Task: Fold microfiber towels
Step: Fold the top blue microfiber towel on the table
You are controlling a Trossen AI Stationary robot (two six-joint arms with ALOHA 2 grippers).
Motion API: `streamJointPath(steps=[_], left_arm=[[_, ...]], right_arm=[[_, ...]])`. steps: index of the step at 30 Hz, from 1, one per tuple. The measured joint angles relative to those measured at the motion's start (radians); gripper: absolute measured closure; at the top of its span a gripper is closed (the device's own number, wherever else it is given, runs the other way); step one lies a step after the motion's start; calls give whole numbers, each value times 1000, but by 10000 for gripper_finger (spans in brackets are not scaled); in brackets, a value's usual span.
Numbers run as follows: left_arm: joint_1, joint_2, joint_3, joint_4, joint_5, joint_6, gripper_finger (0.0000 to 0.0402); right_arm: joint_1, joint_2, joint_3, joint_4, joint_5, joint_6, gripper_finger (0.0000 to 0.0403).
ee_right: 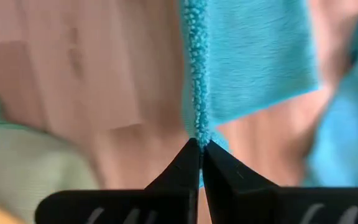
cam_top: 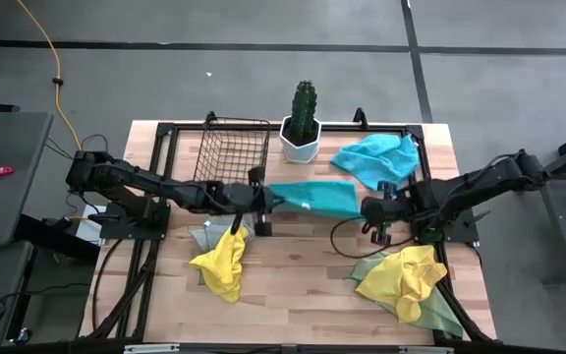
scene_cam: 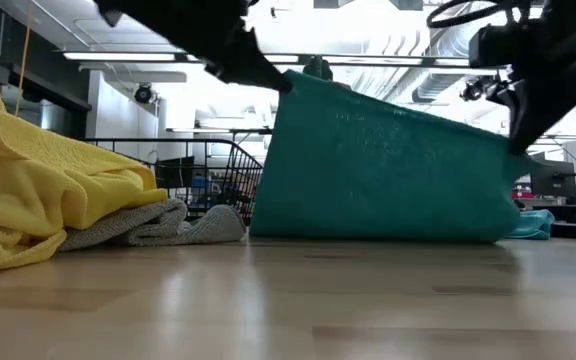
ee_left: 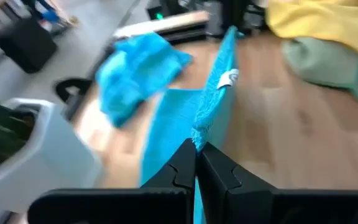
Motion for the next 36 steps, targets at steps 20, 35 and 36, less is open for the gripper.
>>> streamJointPath(steps=[20,35,36], left_arm=[[-31,242,-55,135,-195,-225,401],[-29,231,-57,29,-251,-336,401],[-29,232,-58,25,-259,-342,401]], right_arm=[[-98,83,-11,85,125,75,403],[-244,163,-11,139,151,76,403],[-248,163,-11,144,151,76,403]])
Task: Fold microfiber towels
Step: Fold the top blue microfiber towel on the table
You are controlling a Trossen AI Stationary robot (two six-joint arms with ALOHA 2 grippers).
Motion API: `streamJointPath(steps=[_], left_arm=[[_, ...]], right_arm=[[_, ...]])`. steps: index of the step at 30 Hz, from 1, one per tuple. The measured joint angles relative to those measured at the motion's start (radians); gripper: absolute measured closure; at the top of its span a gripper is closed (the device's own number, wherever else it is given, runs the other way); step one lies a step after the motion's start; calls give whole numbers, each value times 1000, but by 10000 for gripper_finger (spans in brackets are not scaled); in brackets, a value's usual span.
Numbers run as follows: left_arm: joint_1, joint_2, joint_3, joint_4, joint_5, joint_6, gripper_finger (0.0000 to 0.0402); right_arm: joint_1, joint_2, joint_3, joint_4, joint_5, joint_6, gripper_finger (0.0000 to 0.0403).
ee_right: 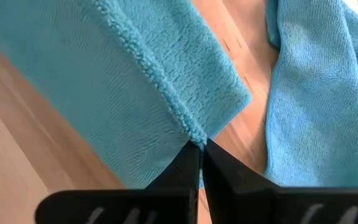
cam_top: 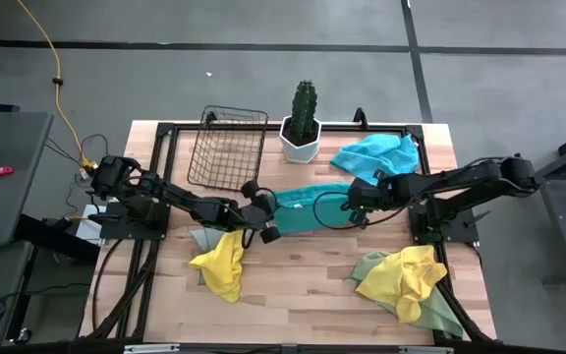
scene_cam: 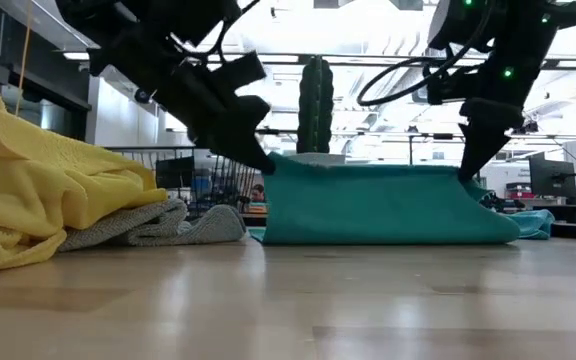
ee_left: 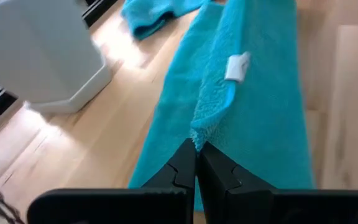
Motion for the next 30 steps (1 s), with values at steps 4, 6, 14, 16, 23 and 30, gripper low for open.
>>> streamJointPath(steps=[4,6,14,16,23,30], left_arm=[[1,7,-5,-16,18,-33,401],[3,5,-4,-26,18,-46,401],[2,4,-2,-33,22,-45,401],[2,4,-2,-31,22,-42,401],[2,4,-2,-23,4,-20,394],[2,3,-2,-23,-46,8,370]], right_arm=[[-14,0,1,11,-2,25,403],[-16,0,1,12,-3,25,403],[-15,0,1,25,-3,19,403],[-15,0,1,25,-3,19,403],[-15,0,1,27,-3,18,403],[-15,-1,1,27,-3,18,403]])
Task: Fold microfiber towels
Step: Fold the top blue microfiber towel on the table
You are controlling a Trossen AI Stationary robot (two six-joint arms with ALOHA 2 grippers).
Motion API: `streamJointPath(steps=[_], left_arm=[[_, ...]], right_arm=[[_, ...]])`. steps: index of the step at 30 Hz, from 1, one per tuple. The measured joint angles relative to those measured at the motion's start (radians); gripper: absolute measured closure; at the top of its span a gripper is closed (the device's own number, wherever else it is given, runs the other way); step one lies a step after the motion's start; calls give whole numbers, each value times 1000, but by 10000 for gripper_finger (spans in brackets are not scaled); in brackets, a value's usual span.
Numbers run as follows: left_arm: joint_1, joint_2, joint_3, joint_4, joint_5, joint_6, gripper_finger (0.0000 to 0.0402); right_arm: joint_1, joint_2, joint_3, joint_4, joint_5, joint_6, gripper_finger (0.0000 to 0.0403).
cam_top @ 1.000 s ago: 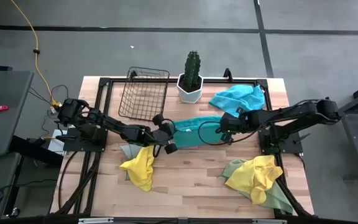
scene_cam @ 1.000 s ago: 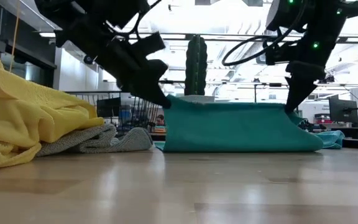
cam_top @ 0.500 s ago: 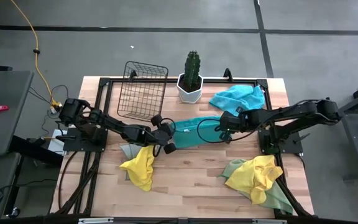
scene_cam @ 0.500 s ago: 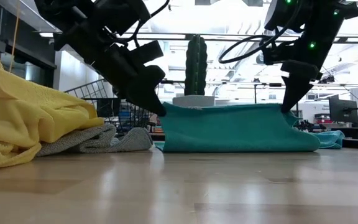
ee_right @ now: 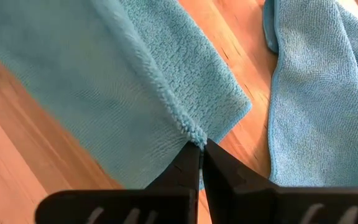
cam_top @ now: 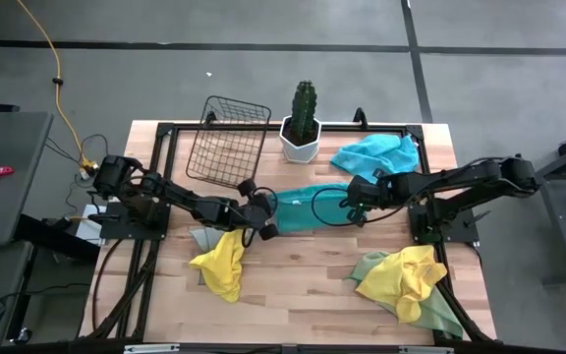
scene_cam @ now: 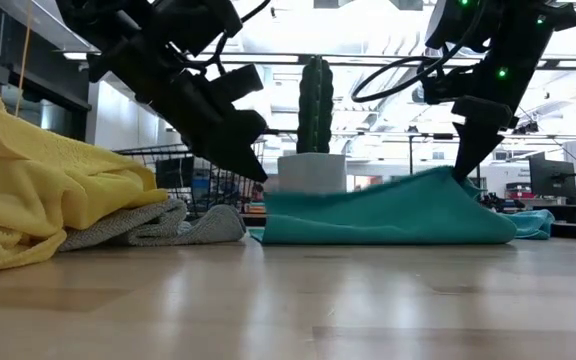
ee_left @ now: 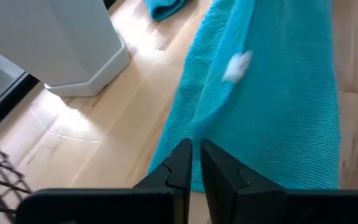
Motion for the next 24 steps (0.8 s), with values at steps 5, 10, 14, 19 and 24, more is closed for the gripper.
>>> streamJointPath(steps=[5,10,14,19,24], left_arm=[[0,0,0,0,0,2,344],[-1,0,7,-1,4,10,316],[-15,0,38,-1,11,55,300],[-42,0,90,-7,11,143,293],[-56,-23,145,-47,-17,234,293]], right_arm=[[0,0,0,1,0,0,403],[0,0,0,2,5,0,403],[0,0,0,2,6,3,403],[0,0,0,8,7,-5,396],[-6,0,0,31,-1,-32,341]])
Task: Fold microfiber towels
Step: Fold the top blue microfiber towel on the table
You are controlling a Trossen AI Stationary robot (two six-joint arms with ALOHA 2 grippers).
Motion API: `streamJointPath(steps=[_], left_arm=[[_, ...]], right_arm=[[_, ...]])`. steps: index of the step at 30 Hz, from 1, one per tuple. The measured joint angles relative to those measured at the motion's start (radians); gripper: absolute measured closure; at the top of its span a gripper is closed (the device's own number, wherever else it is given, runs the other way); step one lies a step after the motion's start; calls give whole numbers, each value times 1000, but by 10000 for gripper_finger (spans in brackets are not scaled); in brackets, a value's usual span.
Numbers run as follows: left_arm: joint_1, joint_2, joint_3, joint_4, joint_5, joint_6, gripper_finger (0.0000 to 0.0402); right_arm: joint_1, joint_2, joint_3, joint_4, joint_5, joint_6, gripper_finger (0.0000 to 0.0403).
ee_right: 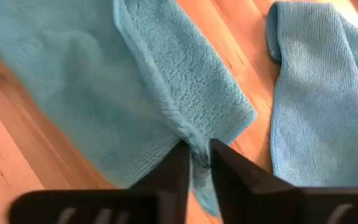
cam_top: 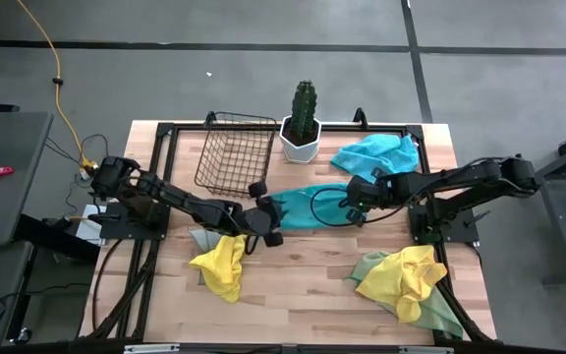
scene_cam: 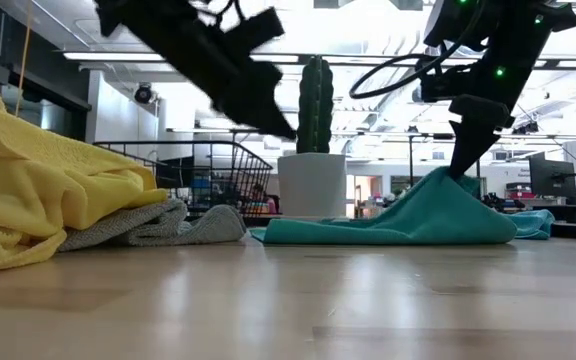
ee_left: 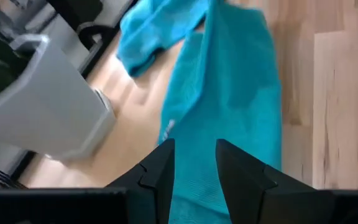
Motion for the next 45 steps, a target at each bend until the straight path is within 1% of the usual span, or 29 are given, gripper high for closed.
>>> streamJointPath(steps=[3,5,7,9,11,13,14,17,20,24,26,28,31,35,43,45], left_arm=[[0,-45,26,-61,-19,38,293],[2,-87,33,-82,-43,92,293],[20,-141,34,-81,-64,164,293],[61,-196,35,-78,-54,240,293],[136,-244,36,-81,26,292,295],[236,-270,52,-125,144,270,299],[291,-273,73,-185,222,245,303],[431,-230,147,-337,404,216,316],[512,-143,208,-426,498,262,334],[565,-27,304,-462,506,350,367],[586,27,349,-488,503,373,388],[603,68,393,-512,504,384,398],[623,109,443,-543,496,410,396],[641,145,473,-599,485,437,400],[661,136,476,-685,467,448,401],[662,133,476,-706,446,457,401]], right_arm=[[-6,-4,0,7,14,-58,290],[-6,-11,0,19,35,-110,260],[-6,-27,0,37,62,-145,237],[-6,-51,0,50,73,-171,223],[-6,-81,0,67,73,-192,217],[-6,-112,0,78,73,-197,215],[-7,-128,0,79,73,-197,215],[-21,-163,0,92,51,-197,215],[-40,-177,0,112,47,-197,215],[-62,-178,0,117,47,-197,215],[-67,-178,0,117,46,-197,215],[-67,-178,0,117,46,-197,215],[-67,-178,0,117,46,-197,215],[-67,-178,0,117,45,-197,215],[-67,-178,0,117,45,-196,215],[-67,-178,0,117,46,-195,215]])
